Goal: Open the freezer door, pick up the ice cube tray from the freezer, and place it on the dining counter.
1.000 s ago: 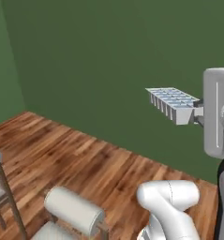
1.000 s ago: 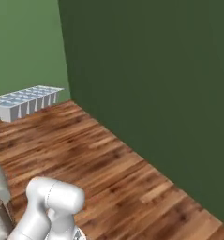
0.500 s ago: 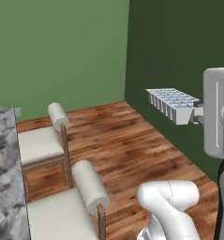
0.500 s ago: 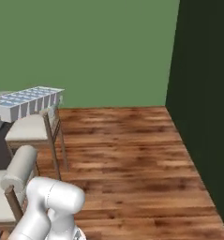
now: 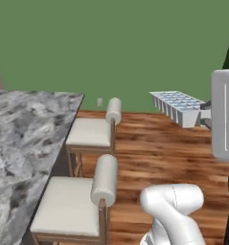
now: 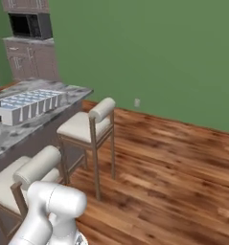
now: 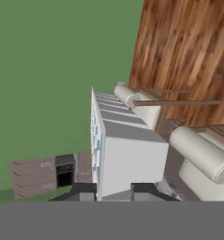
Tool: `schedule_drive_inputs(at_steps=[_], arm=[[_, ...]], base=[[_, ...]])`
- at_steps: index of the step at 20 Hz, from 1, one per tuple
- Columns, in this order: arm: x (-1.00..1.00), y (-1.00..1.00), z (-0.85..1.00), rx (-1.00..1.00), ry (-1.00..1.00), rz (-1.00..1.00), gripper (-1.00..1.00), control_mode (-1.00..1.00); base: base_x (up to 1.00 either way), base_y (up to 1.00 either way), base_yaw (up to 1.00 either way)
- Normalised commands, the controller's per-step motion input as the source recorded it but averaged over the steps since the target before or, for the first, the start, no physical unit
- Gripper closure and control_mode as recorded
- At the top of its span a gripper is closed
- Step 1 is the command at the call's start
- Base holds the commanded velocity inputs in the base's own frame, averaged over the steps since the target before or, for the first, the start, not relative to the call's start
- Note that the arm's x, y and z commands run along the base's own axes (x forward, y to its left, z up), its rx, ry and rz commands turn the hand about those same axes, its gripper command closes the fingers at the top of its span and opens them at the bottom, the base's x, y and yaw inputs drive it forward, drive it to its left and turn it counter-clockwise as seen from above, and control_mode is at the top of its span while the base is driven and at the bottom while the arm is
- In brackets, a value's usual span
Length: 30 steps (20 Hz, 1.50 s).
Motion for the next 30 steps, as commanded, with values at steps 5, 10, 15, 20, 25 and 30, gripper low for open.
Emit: schedule_drive_inputs(at_steps=[5, 10, 15, 20, 25, 30], arm=[[0.00, 0.00, 0.00, 0.00, 0.00, 0.00, 1.00, 1.00], [0.00, 0.00, 0.00, 0.00, 0.00, 0.00, 1.00, 1.00], [0.00, 0.00, 0.00, 0.00, 0.00, 0.00, 1.00, 1.00], [0.00, 0.00, 0.00, 0.00, 0.00, 0.00, 1.00, 1.00], [0.00, 0.00, 0.00, 0.00, 0.00, 0.00, 1.00, 1.00], [0.00, 0.00, 0.00, 0.00, 0.00, 0.00, 1.00, 1.00]], base=[[-0.28, 0.37, 1.00], [-0.31, 0.63, 0.96], [-0.04, 0.57, 0.89], [0.42, 0.21, 0.42], [0.23, 0.16, 0.78], [0.06, 0.24, 0.88]])
